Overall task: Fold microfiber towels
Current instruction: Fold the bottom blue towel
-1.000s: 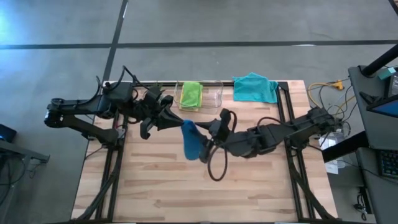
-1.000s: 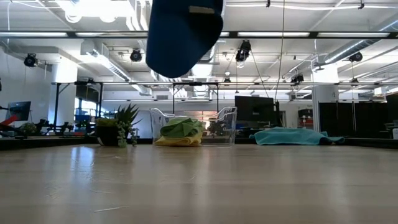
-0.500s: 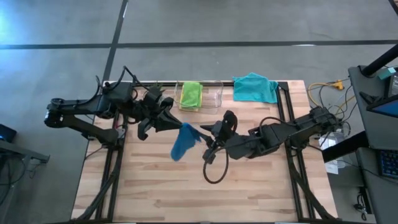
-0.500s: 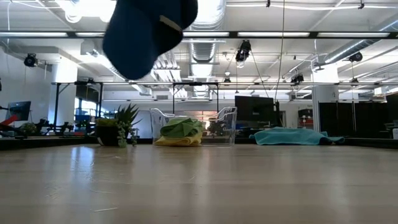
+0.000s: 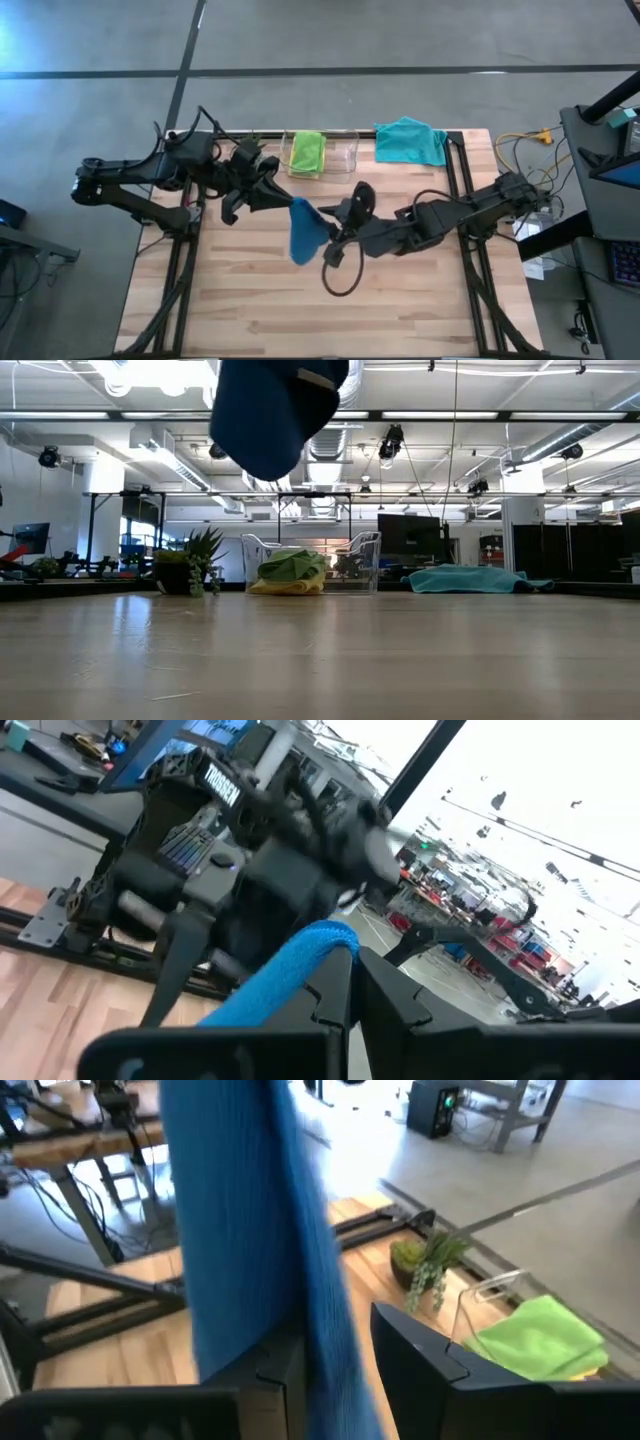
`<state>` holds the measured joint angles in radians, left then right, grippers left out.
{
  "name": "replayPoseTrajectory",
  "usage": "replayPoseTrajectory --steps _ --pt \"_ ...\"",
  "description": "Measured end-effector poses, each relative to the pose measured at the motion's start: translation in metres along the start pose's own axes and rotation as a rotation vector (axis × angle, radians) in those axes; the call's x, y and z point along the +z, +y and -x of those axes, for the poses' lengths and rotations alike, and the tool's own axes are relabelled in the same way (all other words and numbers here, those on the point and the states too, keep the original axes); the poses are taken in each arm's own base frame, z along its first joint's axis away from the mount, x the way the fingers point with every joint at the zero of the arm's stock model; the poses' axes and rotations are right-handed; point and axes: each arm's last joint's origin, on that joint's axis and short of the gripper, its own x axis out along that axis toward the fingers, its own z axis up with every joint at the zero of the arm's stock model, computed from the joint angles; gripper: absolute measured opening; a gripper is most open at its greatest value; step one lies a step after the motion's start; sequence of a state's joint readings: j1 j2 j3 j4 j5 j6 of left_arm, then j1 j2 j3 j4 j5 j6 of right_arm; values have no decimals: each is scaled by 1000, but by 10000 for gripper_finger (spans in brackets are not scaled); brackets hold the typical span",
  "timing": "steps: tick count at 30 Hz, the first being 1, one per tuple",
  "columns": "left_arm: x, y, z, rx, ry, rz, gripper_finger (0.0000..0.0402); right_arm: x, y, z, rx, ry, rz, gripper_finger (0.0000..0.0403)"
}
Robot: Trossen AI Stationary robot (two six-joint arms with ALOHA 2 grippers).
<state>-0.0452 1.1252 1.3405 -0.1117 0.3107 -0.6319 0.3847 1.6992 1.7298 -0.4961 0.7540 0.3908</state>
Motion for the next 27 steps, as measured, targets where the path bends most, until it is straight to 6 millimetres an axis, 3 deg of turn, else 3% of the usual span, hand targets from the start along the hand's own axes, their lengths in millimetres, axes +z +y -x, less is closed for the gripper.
replayPoseTrajectory --steps 12,27 --pt "5 -4 1 -31 -37 5 0 -20 3 -11 -45 102 8 101" --pt "7 -7 4 -41 -51 -1 0 -39 -1 -15 -61 195 -15 71"
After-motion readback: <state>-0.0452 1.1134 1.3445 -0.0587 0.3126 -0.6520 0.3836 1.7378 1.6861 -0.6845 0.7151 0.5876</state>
